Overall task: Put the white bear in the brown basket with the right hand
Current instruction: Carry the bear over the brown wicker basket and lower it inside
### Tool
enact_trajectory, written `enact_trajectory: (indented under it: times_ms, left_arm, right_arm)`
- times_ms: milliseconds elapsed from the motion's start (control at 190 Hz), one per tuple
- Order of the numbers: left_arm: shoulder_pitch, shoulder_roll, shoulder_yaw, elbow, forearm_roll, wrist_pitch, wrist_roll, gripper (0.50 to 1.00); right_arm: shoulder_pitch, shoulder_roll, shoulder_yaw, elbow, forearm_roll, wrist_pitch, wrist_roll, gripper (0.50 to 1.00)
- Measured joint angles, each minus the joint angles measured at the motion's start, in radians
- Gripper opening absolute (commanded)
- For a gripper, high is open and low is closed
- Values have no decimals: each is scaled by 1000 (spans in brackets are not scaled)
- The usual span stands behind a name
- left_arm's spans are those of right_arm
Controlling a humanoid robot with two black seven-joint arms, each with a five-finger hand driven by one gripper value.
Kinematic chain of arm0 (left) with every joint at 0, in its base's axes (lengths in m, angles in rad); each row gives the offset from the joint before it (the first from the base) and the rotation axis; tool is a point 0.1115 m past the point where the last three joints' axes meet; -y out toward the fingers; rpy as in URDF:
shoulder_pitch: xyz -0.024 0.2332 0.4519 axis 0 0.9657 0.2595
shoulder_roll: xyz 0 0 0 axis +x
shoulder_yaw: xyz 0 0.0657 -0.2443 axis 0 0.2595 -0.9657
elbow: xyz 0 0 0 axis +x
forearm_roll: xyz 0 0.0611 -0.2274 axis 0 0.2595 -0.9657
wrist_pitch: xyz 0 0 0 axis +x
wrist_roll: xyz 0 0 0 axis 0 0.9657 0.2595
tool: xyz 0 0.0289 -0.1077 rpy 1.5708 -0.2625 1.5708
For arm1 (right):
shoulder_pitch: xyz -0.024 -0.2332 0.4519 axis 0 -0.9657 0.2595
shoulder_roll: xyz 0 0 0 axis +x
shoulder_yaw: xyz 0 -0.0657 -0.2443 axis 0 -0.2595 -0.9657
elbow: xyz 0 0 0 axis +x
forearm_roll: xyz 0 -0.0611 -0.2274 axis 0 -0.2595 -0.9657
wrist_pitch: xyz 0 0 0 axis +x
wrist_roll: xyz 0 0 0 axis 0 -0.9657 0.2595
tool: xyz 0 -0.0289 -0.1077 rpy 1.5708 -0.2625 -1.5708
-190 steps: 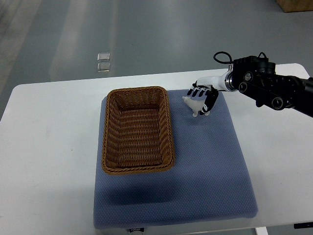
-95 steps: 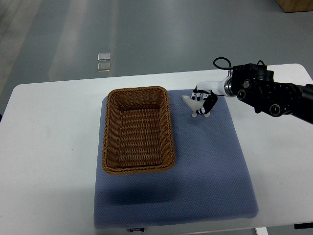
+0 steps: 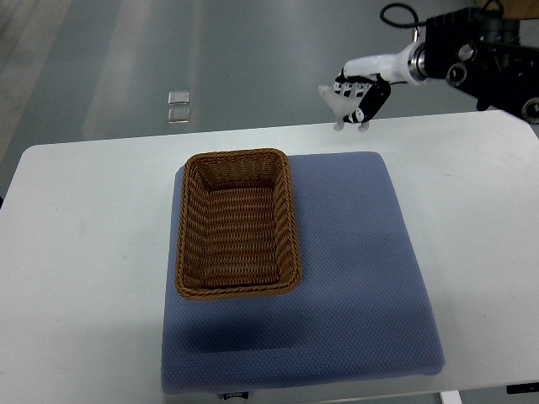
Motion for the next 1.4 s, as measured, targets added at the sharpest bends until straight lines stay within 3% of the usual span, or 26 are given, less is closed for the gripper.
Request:
enact_trajectory:
  times_ms: [158, 321, 637, 921, 1137, 1400]
  left_arm:
    - [0, 0, 1, -6, 0, 0, 0, 1000]
    - [0, 0, 1, -7, 0, 0, 0, 1000]
    - [0, 0, 2, 0, 0, 0, 0, 1000]
    - [0, 0, 0, 2, 0, 0, 0, 1000]
    - [0, 0, 0, 5, 0, 0, 0, 1000]
    - [0, 0, 1, 4, 0, 0, 0, 1000]
  right_arm:
    - [100, -49, -4, 82, 37, 39, -5, 500]
    - [105, -8, -10, 104, 44, 22, -5, 500]
    - [31, 245, -26, 72, 61, -136, 4, 500]
    - [-108, 438, -73, -34, 64, -265, 4, 500]
    - [-194, 471, -75, -90, 54, -299, 15, 502]
    - [-262, 472, -75, -115, 52, -321, 23, 566]
